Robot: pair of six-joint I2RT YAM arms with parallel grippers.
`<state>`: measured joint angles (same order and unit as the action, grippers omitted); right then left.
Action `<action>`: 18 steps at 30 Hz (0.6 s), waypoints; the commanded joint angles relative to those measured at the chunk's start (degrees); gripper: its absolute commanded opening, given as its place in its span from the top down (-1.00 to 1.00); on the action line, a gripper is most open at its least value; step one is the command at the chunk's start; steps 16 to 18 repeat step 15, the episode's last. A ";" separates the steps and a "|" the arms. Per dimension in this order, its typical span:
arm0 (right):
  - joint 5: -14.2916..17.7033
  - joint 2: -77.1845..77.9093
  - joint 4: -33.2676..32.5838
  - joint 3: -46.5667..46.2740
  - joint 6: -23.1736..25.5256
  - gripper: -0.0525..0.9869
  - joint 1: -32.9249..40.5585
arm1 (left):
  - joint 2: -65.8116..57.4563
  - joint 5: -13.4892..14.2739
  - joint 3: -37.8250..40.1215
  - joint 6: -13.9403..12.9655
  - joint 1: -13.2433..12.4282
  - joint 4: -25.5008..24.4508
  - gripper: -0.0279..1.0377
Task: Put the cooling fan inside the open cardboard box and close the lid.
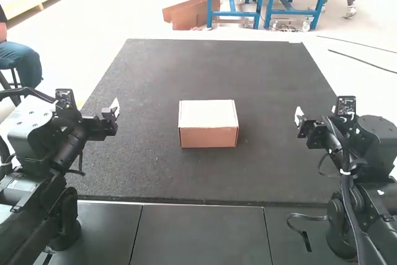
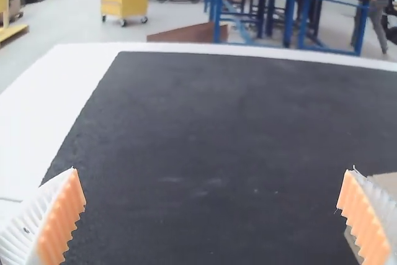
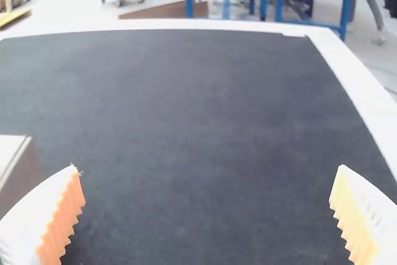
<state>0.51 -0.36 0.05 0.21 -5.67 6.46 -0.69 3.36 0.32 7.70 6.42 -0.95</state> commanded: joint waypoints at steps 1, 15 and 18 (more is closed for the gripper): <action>0.54 0.45 -0.41 -0.30 0.05 -0.85 -0.66 | 0.69 -4.85 -0.49 -4.80 0.79 -0.02 -0.86; 0.19 0.36 0.03 -0.21 0.13 -0.85 -0.75 | 0.69 -4.76 -0.40 -7.00 1.23 -0.10 -0.86; 0.19 0.36 0.03 -0.21 0.13 -0.85 -0.75 | 0.69 -4.76 -0.40 -7.00 1.23 -0.10 -0.86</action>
